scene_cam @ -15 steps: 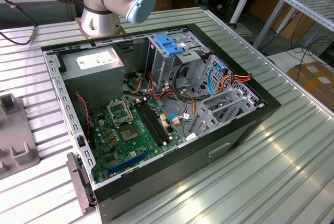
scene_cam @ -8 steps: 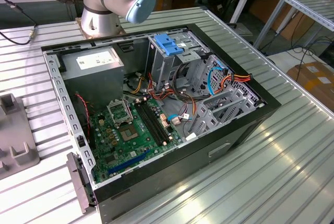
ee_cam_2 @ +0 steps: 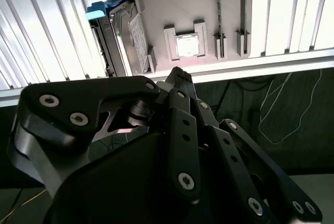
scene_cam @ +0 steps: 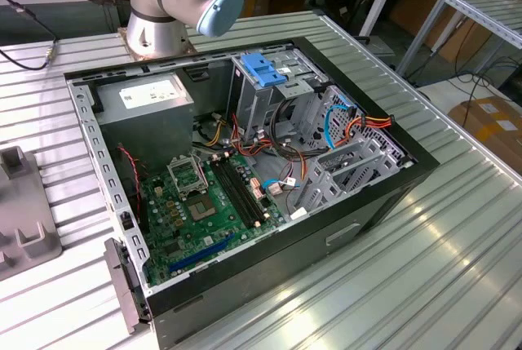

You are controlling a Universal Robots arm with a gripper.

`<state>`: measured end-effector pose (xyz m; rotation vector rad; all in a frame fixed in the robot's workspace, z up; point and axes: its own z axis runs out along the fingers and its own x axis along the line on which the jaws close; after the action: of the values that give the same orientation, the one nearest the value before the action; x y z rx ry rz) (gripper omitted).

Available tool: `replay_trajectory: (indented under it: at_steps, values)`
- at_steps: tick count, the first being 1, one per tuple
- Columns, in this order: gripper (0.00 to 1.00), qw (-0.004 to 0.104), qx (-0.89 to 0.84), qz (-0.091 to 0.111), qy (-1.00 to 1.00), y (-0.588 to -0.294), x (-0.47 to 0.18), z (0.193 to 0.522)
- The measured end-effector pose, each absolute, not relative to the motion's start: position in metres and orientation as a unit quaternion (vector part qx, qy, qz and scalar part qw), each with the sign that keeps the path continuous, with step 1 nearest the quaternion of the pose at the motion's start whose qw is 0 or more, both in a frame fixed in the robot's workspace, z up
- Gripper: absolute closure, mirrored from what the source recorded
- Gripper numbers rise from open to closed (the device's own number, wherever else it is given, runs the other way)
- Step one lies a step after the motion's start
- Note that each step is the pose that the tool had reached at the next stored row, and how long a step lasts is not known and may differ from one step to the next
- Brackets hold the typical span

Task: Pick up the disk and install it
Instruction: 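Pick up the disk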

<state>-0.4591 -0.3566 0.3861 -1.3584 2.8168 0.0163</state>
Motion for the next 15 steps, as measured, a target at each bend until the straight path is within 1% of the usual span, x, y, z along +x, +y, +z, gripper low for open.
replay_trajectory:
  at_steps: [15]
  values:
    - [0.90, 0.007, -0.470, 0.005, 0.883, -0.3566, -0.4591, 0.3861]
